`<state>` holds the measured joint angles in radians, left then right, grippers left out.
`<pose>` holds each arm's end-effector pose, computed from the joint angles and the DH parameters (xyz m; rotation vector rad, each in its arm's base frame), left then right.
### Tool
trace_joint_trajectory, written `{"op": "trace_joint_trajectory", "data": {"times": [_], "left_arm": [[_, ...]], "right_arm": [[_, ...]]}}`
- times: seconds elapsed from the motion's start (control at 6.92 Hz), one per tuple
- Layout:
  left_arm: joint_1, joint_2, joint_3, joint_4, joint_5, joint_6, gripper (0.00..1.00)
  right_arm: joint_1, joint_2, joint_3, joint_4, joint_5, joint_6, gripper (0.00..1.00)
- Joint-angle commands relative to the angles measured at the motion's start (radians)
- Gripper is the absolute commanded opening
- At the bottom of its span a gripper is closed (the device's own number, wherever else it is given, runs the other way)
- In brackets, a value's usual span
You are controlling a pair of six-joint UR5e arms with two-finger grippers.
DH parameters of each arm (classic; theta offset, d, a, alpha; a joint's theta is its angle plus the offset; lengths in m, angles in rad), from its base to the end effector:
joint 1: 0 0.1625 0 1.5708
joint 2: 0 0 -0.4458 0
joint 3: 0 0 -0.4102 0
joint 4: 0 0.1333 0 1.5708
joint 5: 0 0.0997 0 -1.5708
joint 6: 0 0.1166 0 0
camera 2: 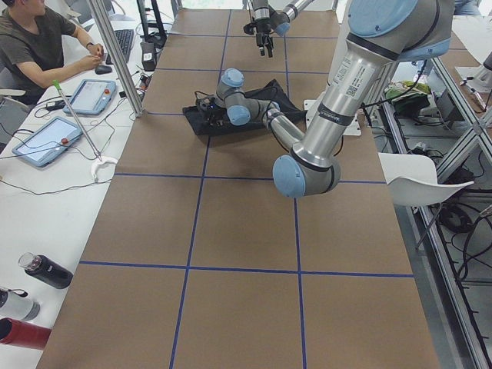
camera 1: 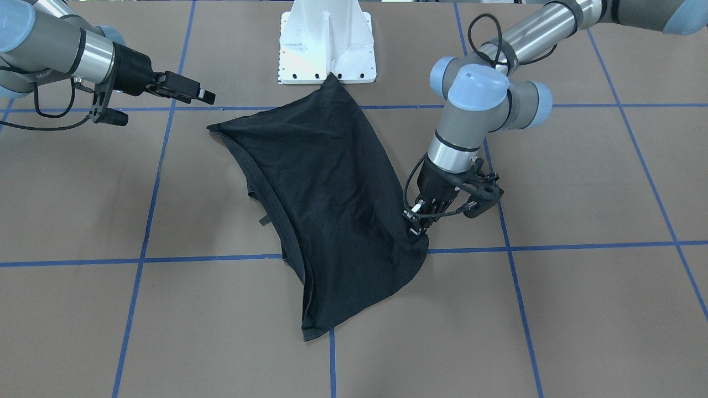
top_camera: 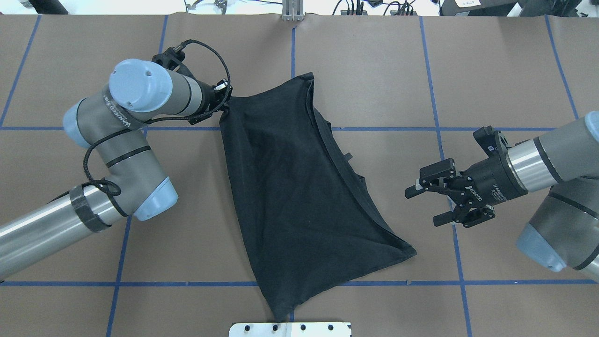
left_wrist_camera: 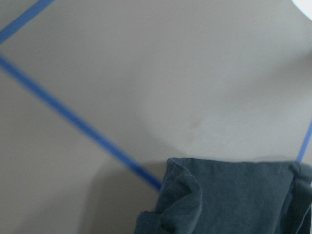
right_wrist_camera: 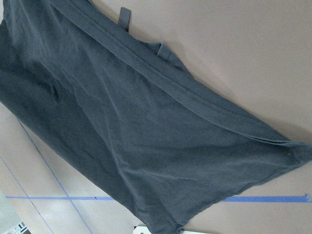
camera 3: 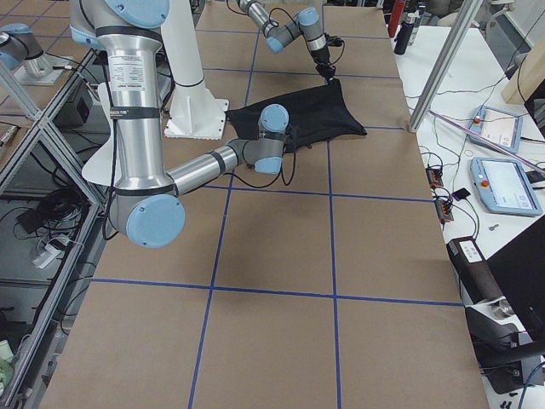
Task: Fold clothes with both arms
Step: 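Pull the shirt lengthwise with the left gripper and release it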
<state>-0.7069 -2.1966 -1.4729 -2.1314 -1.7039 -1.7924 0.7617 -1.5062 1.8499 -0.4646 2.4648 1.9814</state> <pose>0.5045 -0.5859 0.2825 0.1490 1.1138 -0.7598 -0.3322 -0.3754 0.3790 -0.4732 -1.4258 0.2974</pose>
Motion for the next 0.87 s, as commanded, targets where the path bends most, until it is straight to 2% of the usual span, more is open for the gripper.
{"op": "trace_joint_trajectory", "data": {"times": [0.0, 0.14, 0.72], "left_arm": [[-0.016, -0.111, 0.237, -0.222, 0.088, 0.042, 0.0], [-0.016, -0.162, 0.361, -0.32, 0.108, 0.051, 0.0], [-0.017, -0.206, 0.477, -0.412, 0.177, 0.057, 0.0]], "right_arm": [[0.042, -0.017, 0.002, 0.0, -0.001, -0.001, 1.0], [0.054, -0.022, 0.0, 0.0, -0.003, 0.0, 1.0], [0.08, -0.026, 0.0, -0.005, -0.001, -0.001, 1.0]]}}
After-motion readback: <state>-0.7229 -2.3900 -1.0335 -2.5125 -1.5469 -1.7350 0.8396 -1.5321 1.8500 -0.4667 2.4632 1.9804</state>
